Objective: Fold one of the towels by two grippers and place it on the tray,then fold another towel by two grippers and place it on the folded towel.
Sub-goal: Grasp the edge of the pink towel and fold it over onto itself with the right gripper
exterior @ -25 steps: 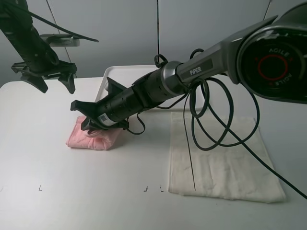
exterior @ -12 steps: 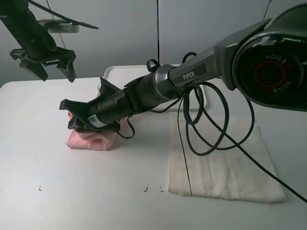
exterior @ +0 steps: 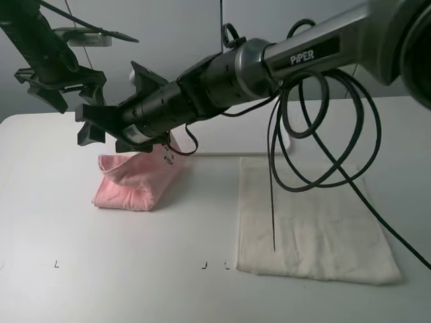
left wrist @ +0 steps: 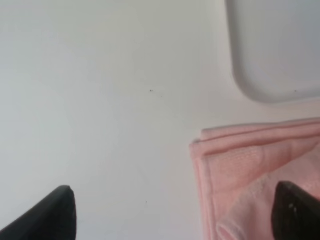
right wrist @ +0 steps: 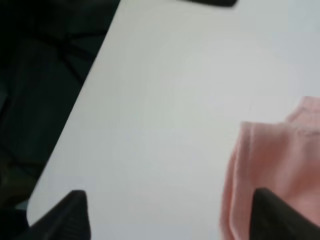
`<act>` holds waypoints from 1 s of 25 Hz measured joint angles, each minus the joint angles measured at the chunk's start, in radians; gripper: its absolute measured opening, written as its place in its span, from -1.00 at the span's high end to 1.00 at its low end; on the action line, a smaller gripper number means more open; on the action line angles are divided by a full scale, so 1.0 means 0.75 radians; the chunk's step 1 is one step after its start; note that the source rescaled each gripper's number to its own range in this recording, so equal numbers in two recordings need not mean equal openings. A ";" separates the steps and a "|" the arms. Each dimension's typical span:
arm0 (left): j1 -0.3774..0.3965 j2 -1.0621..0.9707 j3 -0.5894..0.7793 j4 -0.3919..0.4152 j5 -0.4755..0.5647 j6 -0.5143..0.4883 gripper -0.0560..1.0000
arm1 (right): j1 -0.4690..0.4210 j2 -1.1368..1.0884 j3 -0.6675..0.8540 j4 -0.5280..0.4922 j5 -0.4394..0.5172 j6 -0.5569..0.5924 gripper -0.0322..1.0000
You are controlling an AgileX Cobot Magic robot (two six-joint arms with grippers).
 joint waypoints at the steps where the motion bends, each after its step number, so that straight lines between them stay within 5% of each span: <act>1: 0.000 0.000 0.000 0.000 0.000 0.003 -1.00 | -0.012 -0.030 -0.002 -0.099 0.002 0.070 -0.45; 10: 0.000 0.000 0.000 0.000 0.000 0.003 -1.00 | -0.099 -0.134 -0.002 -0.931 0.169 0.590 -0.42; 18: 0.000 0.000 0.000 0.000 0.013 0.003 -1.00 | -0.141 -0.134 -0.002 -1.589 0.181 1.114 -0.40; 21: 0.000 0.000 0.000 0.000 0.013 0.003 -1.00 | -0.141 -0.109 -0.002 -1.681 0.175 1.218 -0.40; 25: 0.000 0.000 0.000 -0.003 0.015 0.003 -1.00 | -0.141 -0.032 -0.002 -1.638 0.159 1.250 -0.40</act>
